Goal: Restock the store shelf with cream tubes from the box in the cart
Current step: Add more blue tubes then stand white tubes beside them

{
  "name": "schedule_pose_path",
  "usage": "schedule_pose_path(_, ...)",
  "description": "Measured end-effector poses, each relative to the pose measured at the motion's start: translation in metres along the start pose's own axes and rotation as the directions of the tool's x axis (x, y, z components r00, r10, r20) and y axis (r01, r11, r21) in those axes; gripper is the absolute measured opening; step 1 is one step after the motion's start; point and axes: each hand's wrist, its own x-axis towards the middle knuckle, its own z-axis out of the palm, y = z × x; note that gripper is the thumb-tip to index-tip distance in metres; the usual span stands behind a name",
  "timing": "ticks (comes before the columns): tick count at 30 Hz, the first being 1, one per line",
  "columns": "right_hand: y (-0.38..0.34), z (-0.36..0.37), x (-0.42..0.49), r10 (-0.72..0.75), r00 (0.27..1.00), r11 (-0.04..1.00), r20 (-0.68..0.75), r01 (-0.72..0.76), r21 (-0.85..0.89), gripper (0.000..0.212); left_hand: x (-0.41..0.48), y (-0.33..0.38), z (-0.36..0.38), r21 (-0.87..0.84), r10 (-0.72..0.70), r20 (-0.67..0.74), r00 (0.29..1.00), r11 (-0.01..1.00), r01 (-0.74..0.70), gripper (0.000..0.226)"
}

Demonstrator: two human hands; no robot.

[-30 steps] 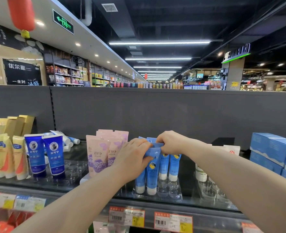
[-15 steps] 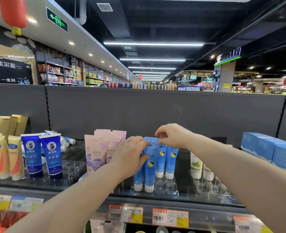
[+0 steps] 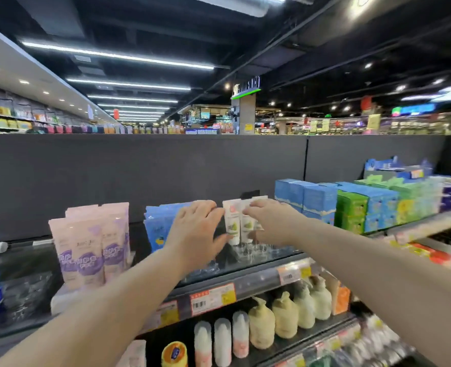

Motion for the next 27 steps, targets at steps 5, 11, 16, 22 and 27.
schedule_pose_path(5,0.031,0.013,-0.071,0.189,0.976,0.982,0.111,-0.185,-0.046,0.058,-0.001,0.06,0.025,-0.079,0.102,0.082,0.991,0.992,-0.095,0.053)
schedule_pose_path(11,0.076,0.017,-0.178,0.357,0.92,0.934,0.16,-0.354,-0.049,0.061,-0.011,0.152,0.029,-0.124,0.213,0.187,0.959,0.974,-0.192,0.059)
schedule_pose_path(16,0.119,0.022,-0.281,0.46,0.867,0.887,0.192,-0.457,-0.066,0.066,-0.025,0.244,0.035,-0.166,0.282,0.242,0.928,0.955,-0.247,0.059)
schedule_pose_path(22,0.184,0.016,-0.44,0.632,0.723,0.771,0.277,-0.624,-0.129,0.068,-0.043,0.394,0.043,-0.245,0.362,0.348,0.865,0.926,-0.288,0.063)
schedule_pose_path(27,0.223,0.01,-0.557,0.742,0.598,0.657,0.303,-0.738,-0.155,0.064,-0.058,0.514,0.048,-0.337,0.491,0.367,0.79,0.862,-0.379,0.07)
